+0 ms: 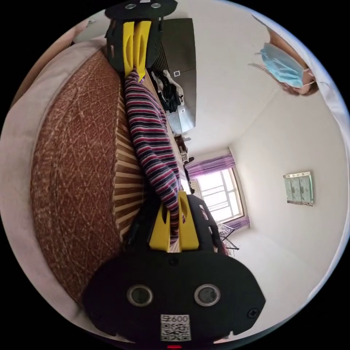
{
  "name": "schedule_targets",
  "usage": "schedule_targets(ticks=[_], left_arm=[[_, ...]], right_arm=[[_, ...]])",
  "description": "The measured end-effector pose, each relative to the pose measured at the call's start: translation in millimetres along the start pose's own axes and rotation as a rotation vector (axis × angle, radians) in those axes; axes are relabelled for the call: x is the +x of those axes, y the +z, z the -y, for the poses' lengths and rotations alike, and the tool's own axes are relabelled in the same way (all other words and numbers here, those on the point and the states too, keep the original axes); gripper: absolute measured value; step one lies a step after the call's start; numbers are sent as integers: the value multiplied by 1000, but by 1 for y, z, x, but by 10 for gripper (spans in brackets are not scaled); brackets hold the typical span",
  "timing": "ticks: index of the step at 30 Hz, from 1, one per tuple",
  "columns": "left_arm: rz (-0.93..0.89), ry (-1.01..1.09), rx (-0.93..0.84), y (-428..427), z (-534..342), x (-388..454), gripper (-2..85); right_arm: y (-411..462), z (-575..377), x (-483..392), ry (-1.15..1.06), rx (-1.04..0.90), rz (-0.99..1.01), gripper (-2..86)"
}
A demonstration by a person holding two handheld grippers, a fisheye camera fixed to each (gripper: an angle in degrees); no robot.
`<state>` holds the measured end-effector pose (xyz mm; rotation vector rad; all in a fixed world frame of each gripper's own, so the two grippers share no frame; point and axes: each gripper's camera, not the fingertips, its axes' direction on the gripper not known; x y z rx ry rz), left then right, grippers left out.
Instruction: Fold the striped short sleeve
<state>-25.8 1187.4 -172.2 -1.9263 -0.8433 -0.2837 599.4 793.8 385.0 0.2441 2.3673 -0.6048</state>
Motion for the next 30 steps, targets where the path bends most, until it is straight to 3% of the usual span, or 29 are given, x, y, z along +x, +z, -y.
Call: schedule_targets(ticks=[1, 2, 3, 5, 6, 8, 10, 15, 18, 25, 30], left_arm=[[-68, 73, -17, -8, 5, -9, 28], [-250, 179, -21, -27, 13, -34, 28], [-454, 134, -13, -35, 21, -68, 27], [-643, 2, -32, -29, 23, -102, 26], [-696, -7, -2, -34, 20, -113, 26], [-754, 26, -77, -51, 22, -141, 25], [-816, -91, -103, -89, 20, -213, 25], [-853, -254, -166, -211, 3, -422, 25], [-897, -256, -118, -264, -1, -482, 25], [-951, -334, 10, -393, 66, -521, 27], [-865, -372, 38, -482, 235, -486, 29]], right_arm=[[-3, 10, 15, -8, -35, 47, -8], [-3, 22, 40, 5, -86, 150, -8], [-2, 28, 53, 7, -112, 203, -8], [3, 72, 99, -162, -252, 389, -8], [6, 86, 113, -233, -304, 460, -8], [4, 147, 192, -411, -489, 894, -8], [-6, 190, 271, -322, -590, 1011, -8], [-69, 246, 481, 2, -594, 1042, -8], [-121, 239, 577, 200, -533, 1052, -8], [-221, 174, 714, 95, -474, 976, -7], [-251, 39, 821, 163, -503, 834, -8]])
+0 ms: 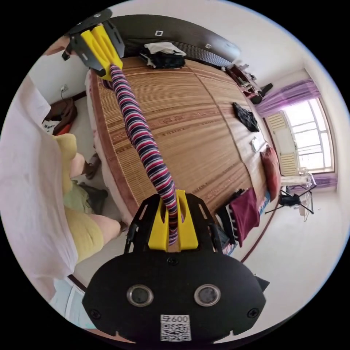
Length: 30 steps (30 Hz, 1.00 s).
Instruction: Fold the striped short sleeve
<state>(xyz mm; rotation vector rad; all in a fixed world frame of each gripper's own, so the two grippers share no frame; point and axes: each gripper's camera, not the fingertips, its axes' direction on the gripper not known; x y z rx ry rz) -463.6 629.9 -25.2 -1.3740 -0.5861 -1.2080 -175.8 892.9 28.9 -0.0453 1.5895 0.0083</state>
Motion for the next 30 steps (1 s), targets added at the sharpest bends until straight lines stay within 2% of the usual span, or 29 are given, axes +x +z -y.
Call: schedule_targets(ticks=[3, 8, 11, 14, 17, 21, 26, 30], left_arm=[[72, 23, 58, 2, 98, 90, 31], [55, 105, 44, -8, 258, 215, 31], [126, 238, 64, -39, 327, 285, 29], [58, 292, 78, -42, 378, 334, 27], [-35, 349, 23, -30, 411, 380, 27], [8, 430, 41, -14, 429, 426, 26], [-102, 328, 88, 20, 479, 393, 26], [-121, 277, 64, 43, 536, 361, 26]], right_arm=[[-24, -108, 63, 20, 47, -85, -8], [-94, -275, 176, 161, 9, -74, -8], [-138, -351, 206, 175, 39, -69, -8], [-157, -414, 220, 193, -19, 17, -8], [-172, -456, 230, 200, -56, 95, -8], [-181, -471, 253, 140, -84, 170, -8], [-176, -445, 316, 43, -212, 167, -8], [-179, -436, 384, 77, -184, 176, -8]])
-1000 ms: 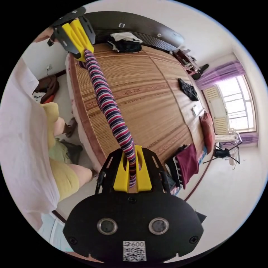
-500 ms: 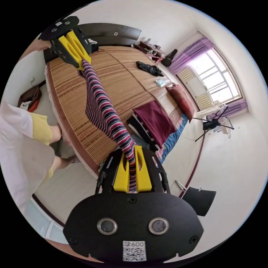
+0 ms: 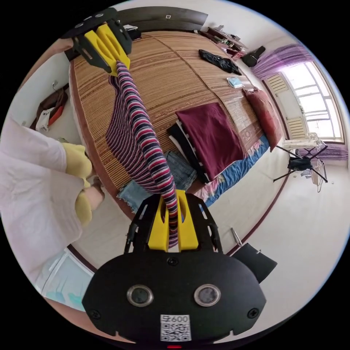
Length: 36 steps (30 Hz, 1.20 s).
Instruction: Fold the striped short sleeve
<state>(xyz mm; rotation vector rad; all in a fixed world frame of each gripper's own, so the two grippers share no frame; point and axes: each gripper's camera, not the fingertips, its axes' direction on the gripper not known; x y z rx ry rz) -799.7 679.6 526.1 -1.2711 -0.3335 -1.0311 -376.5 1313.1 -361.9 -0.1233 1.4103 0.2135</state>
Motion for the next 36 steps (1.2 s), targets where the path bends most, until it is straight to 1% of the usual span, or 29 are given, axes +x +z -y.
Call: schedule_targets(ticks=[2, 5, 6, 10, 12, 14, 16, 18, 19, 21, 24, 25, 27, 28, 29, 30, 31, 32, 33, 34, 35, 36], left_arm=[[2, -36, 30, 5, 18, -21, 26], [9, -55, 52, 21, 51, -52, 28], [27, -42, 50, 28, 66, -63, 28], [94, -31, 31, 56, 121, -107, 28], [117, -43, 14, 70, 161, -150, 27], [114, -94, 25, 68, 190, -185, 27], [143, -116, 51, 59, 214, -209, 27], [235, -89, 83, 49, 236, -224, 28], [251, -81, 91, 48, 239, -227, 28], [303, -59, 123, 56, 244, -234, 27], [331, -123, 169, 91, 232, -236, 26], [342, -128, 184, 102, 227, -233, 26], [410, -124, 211, 159, 204, -213, 25], [415, -129, 214, 177, 197, -207, 24], [391, -156, 214, 215, 181, -196, 23], [343, -196, 197, 262, 161, -186, 22], [316, -223, 177, 286, 150, -180, 22], [276, -285, 100, 335, 128, -167, 21], [253, -346, -3, 377, 104, -153, 19], [229, -384, -52, 393, 92, -148, 19], [173, -479, -121, 412, 67, -140, 16], [112, -561, -144, 420, 42, -132, 14]], right_arm=[[-14, 0, 41, 42, 43, -15, -8], [-20, 2, 83, 31, 77, -56, -8], [-20, 4, 92, 23, 79, -65, -8], [-12, 31, 177, -7, 88, -103, -8], [-11, 45, 217, -5, 86, -107, -8], [-22, 61, 260, -10, 91, -144, -8], [-36, 65, 282, -14, 134, -200, -7], [-51, 67, 299, -7, 184, -241, -7], [-57, 67, 305, -2, 208, -263, -7], [-58, 65, 304, 8, 251, -295, -7], [-38, 62, 287, 82, 330, -329, -7], [-21, 63, 274, 126, 346, -329, -6], [18, 62, 241, 145, 346, -355, -5], [50, 62, 213, 152, 344, -381, -2], [89, 63, 184, 180, 313, -406, 3], [109, 64, 171, 201, 264, -418, 6], [149, 65, 147, 238, 135, -404, 19], [182, 59, 129, 292, 0, -363, 38], [194, 53, 122, 333, -54, -346, 46], [201, 34, 111, 428, -101, -314, 64], [196, 9, 106, 542, -116, -269, 69], [192, -3, 105, 598, -115, -238, 72]])
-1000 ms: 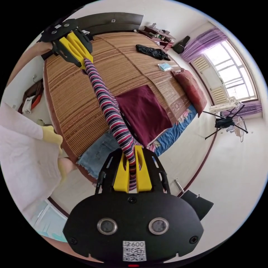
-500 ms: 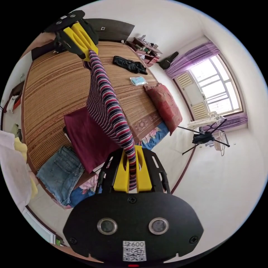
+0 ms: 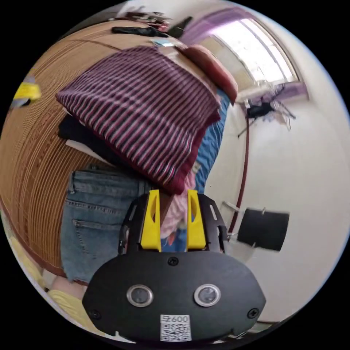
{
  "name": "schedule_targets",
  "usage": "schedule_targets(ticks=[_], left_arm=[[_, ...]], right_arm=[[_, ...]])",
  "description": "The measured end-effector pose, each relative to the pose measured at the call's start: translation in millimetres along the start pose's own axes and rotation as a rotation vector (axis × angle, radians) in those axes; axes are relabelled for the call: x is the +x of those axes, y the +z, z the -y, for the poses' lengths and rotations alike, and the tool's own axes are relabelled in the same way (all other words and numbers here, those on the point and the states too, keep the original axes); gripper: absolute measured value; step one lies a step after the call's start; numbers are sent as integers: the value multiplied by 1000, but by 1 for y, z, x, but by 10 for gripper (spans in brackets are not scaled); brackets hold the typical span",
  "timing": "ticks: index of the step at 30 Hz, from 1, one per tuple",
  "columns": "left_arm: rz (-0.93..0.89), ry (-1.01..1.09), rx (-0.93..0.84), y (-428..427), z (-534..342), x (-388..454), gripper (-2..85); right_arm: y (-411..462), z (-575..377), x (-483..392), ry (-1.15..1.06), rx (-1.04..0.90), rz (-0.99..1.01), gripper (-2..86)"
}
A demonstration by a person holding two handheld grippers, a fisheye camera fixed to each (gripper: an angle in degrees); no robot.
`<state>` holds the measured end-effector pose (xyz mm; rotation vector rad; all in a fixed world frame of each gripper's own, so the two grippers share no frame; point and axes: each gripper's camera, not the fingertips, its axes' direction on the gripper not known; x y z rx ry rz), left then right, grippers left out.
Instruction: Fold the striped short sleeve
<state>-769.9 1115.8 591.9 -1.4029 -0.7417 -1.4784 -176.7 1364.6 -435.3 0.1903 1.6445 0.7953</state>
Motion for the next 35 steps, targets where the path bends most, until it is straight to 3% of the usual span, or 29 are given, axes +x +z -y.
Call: schedule_targets(ticks=[3, 8, 12, 18, 22, 25, 28, 31, 33, 35], left_arm=[[-100, -135, -60, 7, -52, -15, 12], [-34, -245, -144, 3, -100, -34, 10], [37, -361, -107, -11, -109, -51, 7], [70, -361, -49, -19, -84, -45, 5], [88, -401, 13, -38, -83, -30, 4], [88, -354, -41, -36, -93, -6, 2], [131, -344, -91, -25, -120, 16, 2], [155, -465, -178, -6, -152, 19, 2], [118, -552, -223, 13, -171, 15, 2], [85, -561, -259, 28, -175, 13, 2]], right_arm=[[-6, -52, 30, 143, -60, 228, 66], [2, -104, 82, 387, -167, 424, 28], [-22, -91, 109, 459, -7, 522, 1], [-47, 40, 128, 397, 305, 650, -8], [-26, 132, 132, 402, 372, 631, -8], [23, 168, 119, 326, 167, 555, -8], [14, 149, 145, 387, 249, 560, -8], [-5, 97, 155, 312, 362, 376, -5], [3, 60, 155, 301, 349, 285, -1], [32, 21, 148, 147, 238, 390, 16]])
